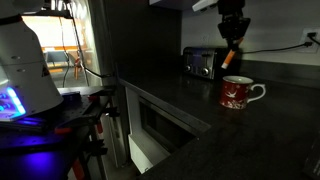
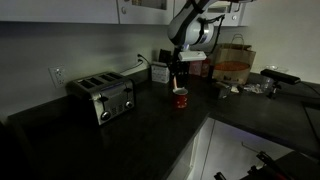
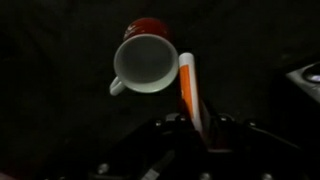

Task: Take the orange marker out of the maroon mug

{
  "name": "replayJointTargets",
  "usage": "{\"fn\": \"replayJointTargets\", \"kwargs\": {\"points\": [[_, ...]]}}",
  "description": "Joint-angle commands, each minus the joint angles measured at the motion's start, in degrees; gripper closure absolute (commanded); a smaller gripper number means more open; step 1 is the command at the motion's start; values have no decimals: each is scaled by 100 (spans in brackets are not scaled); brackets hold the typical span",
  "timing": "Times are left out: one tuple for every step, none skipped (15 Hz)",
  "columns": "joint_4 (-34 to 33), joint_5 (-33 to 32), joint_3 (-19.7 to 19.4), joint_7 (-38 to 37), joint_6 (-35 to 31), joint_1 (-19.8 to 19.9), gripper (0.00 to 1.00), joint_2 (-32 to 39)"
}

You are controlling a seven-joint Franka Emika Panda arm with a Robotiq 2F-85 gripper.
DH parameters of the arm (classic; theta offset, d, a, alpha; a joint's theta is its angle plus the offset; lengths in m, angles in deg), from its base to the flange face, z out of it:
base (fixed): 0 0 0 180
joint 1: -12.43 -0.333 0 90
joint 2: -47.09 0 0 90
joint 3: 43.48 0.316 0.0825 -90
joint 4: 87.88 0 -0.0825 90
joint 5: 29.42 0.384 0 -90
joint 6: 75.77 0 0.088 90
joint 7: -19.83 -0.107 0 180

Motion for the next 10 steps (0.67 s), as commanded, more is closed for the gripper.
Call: {"fn": "replayJointTargets", "kwargs": {"points": [[677,-7,340,786,436,-7,95,-707],[826,-162,379,848,555,-97,95,-875],[923,-48,506,1104,729,-118,95,-989],[1024,46,602,1352,803,-159,95,-1065],[1090,196,700,1653,902,-190,95,-1091],[1136,425,809,1967,993,-218,95,-1069],[1162,637,893,2275,1110,-240,95,-1021],[1173,857,980,2556,1252,-254,95,-926],[1167,1067,1050,2847,1411,-251,95,-833],[1155,1250,1109,3110,1597,-248,95,-718]]}}
